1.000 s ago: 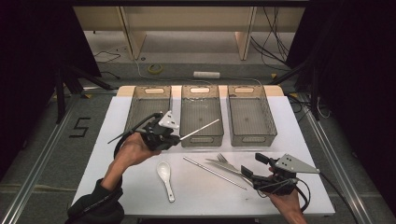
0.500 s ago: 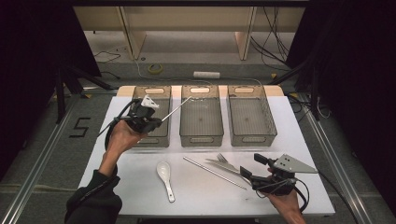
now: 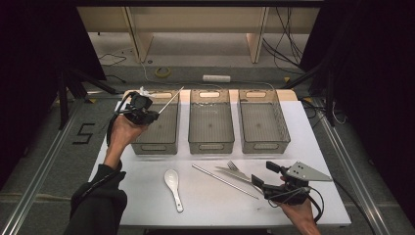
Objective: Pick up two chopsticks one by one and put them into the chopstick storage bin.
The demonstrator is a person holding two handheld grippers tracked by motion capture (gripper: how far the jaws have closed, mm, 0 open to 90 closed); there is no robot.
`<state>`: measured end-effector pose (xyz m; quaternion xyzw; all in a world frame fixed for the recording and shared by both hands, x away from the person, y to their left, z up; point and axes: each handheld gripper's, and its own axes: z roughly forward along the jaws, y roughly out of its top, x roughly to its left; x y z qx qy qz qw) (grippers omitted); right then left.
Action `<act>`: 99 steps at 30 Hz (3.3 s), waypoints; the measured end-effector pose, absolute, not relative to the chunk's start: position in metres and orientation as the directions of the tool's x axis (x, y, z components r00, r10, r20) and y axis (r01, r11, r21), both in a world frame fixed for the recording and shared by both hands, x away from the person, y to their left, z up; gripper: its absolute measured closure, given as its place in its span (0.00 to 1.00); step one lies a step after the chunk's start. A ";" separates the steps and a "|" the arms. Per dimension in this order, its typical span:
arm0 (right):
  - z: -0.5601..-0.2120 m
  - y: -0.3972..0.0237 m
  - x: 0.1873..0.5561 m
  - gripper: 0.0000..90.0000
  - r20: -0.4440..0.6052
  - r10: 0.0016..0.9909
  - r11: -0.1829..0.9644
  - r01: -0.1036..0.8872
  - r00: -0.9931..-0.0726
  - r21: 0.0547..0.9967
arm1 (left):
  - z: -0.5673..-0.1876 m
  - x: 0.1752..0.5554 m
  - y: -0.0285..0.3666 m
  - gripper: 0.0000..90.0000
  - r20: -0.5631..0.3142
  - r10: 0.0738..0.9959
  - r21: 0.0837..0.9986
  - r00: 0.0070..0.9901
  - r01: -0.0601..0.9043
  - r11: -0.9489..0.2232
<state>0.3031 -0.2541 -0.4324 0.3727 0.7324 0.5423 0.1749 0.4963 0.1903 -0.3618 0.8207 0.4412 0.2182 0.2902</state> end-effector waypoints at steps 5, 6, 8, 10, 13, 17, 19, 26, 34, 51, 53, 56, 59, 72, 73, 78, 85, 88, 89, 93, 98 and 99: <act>-0.432 -0.254 0.303 0.29 0.150 0.735 0.132 0.356 -0.661 0.925 | -0.371 0.504 0.199 0.95 0.086 0.871 0.672 0.484 0.617 -0.410; -0.432 -0.254 0.303 0.29 0.148 0.734 0.134 0.355 -0.662 0.925 | -0.373 0.505 0.201 0.95 0.086 0.872 0.670 0.481 0.620 -0.408; -0.432 -0.254 0.303 0.29 0.146 0.733 0.137 0.355 -0.664 0.925 | -0.377 0.507 0.204 0.95 0.081 0.879 0.671 0.471 0.626 -0.397; -0.432 -0.253 0.303 0.29 0.145 0.732 0.140 0.355 -0.665 0.924 | -0.379 0.510 0.207 0.95 0.071 0.886 0.674 0.458 0.632 -0.381; -0.433 -0.253 0.303 0.29 0.145 0.733 0.140 0.356 -0.665 0.924 | -0.381 0.513 0.210 0.95 0.059 0.897 0.680 0.438 0.641 -0.358; -0.433 -0.253 0.303 0.29 0.144 0.732 0.141 0.354 -0.666 0.925 | -0.384 0.517 0.213 0.94 0.048 0.898 0.671 0.437 0.652 -0.353; -0.433 -0.253 0.303 0.29 0.144 0.733 0.141 0.355 -0.665 0.924 | -0.387 0.518 0.214 0.94 0.043 0.902 0.672 0.430 0.656 -0.345; -0.433 -0.253 0.303 0.29 0.143 0.733 0.141 0.354 -0.665 0.925 | -0.398 0.520 0.213 0.94 0.025 0.905 0.662 0.426 0.670 -0.334; -0.433 -0.253 0.303 0.29 0.144 0.732 0.141 0.355 -0.666 0.924 | -0.409 0.522 0.213 0.94 0.021 0.910 0.643 0.414 0.691 -0.329; -0.433 -0.253 0.302 0.29 0.145 0.728 0.142 0.354 -0.670 0.924 | -0.390 0.503 0.203 0.38 -0.042 0.889 0.701 0.456 0.647 -0.299; -0.433 -0.253 0.302 0.29 0.145 0.727 0.144 0.356 -0.671 0.923 | -0.386 0.495 0.199 0.35 -0.059 0.872 0.713 0.486 0.631 -0.304; -0.433 -0.252 0.302 0.29 0.145 0.724 0.145 0.355 -0.674 0.923 | -0.381 0.481 0.194 0.31 -0.076 0.838 0.734 0.540 0.599 -0.320; -0.433 -0.252 0.302 0.29 0.146 0.726 0.144 0.356 -0.672 0.923 | -0.379 0.471 0.186 0.30 -0.088 0.809 0.730 0.581 0.590 -0.345; -0.432 -0.253 0.301 0.29 0.147 0.721 0.145 0.354 -0.677 0.924 | -0.371 0.440 0.120 0.24 -0.010 0.642 0.700 0.767 0.464 -0.544; -0.432 -0.253 0.301 0.29 0.147 0.721 0.145 0.355 -0.678 0.924 | -0.371 0.438 0.115 0.24 -0.008 0.628 0.695 0.778 0.456 -0.556; -0.432 -0.253 0.301 0.29 0.149 0.720 0.144 0.356 -0.678 0.923 | -0.376 0.429 0.092 0.24 0.021 0.553 0.651 0.833 0.408 -0.640; -0.433 -0.252 0.302 0.29 0.152 0.719 0.145 0.361 -0.678 0.921 | -0.378 0.420 0.073 0.24 0.009 0.474 0.618 0.880 0.368 -0.695; -0.433 -0.253 0.302 0.29 0.154 0.722 0.143 0.363 -0.675 0.921 | -0.382 0.417 0.066 0.23 0.013 0.440 0.603 0.898 0.344 -0.720; -0.433 -0.253 0.302 0.29 0.157 0.722 0.141 0.365 -0.674 0.920 | -0.383 0.416 0.064 0.24 0.013 0.425 0.597 0.905 0.334 -0.730; -0.434 -0.253 0.303 0.29 0.159 0.722 0.139 0.366 -0.674 0.920 | -0.392 0.414 0.053 0.24 0.038 0.383 0.557 0.923 0.299 -0.775; -0.435 -0.252 0.303 0.29 0.161 0.720 0.144 0.373 -0.675 0.917 | -0.405 0.413 0.040 0.25 0.058 0.325 0.488 0.944 0.257 -0.834; -0.435 -0.252 0.303 0.29 0.162 0.719 0.143 0.372 -0.676 0.917 | -0.407 0.412 0.038 0.25 0.062 0.320 0.481 0.945 0.253 -0.839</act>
